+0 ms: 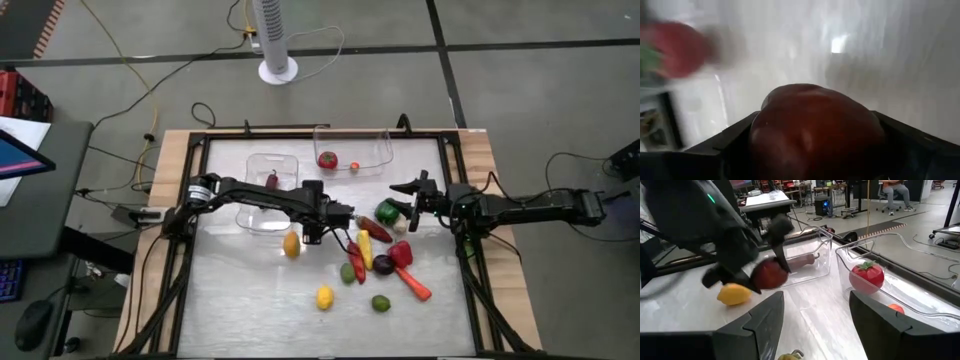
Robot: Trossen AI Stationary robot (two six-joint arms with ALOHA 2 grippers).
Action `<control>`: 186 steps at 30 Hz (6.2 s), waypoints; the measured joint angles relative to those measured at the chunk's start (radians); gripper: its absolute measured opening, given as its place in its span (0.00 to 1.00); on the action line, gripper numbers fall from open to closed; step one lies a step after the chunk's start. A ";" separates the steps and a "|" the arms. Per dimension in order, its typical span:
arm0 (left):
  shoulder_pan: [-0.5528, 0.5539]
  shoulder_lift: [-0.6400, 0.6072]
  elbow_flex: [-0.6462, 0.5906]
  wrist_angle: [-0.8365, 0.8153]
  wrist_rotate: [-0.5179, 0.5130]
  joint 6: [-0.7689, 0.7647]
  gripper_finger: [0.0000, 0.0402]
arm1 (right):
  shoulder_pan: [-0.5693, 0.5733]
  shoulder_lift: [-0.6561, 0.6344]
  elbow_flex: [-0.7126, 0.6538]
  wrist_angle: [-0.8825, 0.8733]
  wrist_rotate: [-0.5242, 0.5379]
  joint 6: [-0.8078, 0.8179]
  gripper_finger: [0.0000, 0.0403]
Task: Sort produce into baskets
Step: Put the red apple into the right transparent bin, then put the bottom yellow lemon into the right transparent bin
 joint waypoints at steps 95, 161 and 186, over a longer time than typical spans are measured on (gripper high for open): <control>-0.018 -0.179 -0.065 0.378 0.242 -0.042 0.93 | 0.002 0.000 0.000 -0.009 -0.007 -0.001 0.63; -0.339 -0.052 -0.243 0.485 0.043 -0.167 0.78 | 0.016 0.001 0.000 -0.003 -0.004 0.035 0.63; 0.213 -0.106 -0.243 0.982 -0.253 0.171 0.79 | 0.006 0.001 0.000 0.002 -0.004 -0.004 0.63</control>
